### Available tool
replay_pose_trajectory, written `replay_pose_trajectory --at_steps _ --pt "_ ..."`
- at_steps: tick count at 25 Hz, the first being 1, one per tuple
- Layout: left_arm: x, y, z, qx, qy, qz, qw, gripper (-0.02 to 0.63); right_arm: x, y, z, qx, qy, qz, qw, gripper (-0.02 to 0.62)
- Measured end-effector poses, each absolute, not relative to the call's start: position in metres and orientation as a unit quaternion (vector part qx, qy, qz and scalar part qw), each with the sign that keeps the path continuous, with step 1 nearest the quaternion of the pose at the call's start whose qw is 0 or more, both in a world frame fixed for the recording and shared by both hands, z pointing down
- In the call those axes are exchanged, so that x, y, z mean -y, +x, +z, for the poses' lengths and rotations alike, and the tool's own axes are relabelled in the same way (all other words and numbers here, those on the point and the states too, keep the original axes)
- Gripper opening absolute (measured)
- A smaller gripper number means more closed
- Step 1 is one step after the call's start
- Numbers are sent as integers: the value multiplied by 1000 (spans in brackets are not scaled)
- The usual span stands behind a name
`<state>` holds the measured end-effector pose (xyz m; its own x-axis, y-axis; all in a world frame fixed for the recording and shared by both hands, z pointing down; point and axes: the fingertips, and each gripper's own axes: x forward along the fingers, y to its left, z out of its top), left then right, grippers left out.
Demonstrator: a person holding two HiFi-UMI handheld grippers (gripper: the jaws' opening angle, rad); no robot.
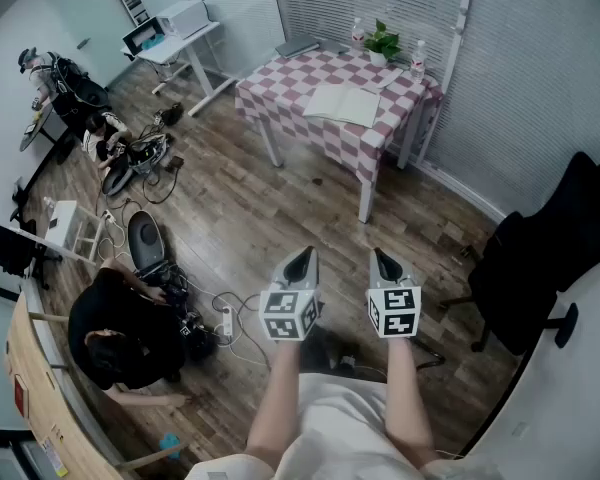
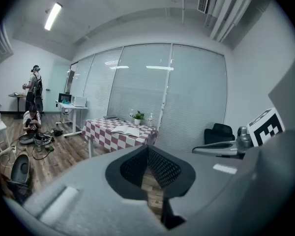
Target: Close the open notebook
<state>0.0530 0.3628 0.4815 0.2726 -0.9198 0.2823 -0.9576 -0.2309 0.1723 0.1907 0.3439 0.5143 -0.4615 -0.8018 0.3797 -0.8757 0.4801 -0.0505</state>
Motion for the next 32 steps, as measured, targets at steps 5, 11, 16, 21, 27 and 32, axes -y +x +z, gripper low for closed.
replay_pose_trajectory --at_steps 5,11,16,21,27,32 --pt "-364 53 484 599 784 77 146 8 -337 196 507 842 504 119 147 2" --pt "-363 40 492 609 775 84 145 8 -316 185 502 849 497 114 139 2" --pt "-348 7 495 617 768 77 155 8 -302 154 510 868 462 141 111 2" --pt "-304 -19 502 629 758 59 162 8 -261 138 519 873 454 132 120 2" --pt "-221 -45 470 625 767 38 142 8 -186 119 499 876 448 149 100 2" --pt "-154 -80 459 630 763 16 144 8 -135 91 515 876 433 179 116 2"
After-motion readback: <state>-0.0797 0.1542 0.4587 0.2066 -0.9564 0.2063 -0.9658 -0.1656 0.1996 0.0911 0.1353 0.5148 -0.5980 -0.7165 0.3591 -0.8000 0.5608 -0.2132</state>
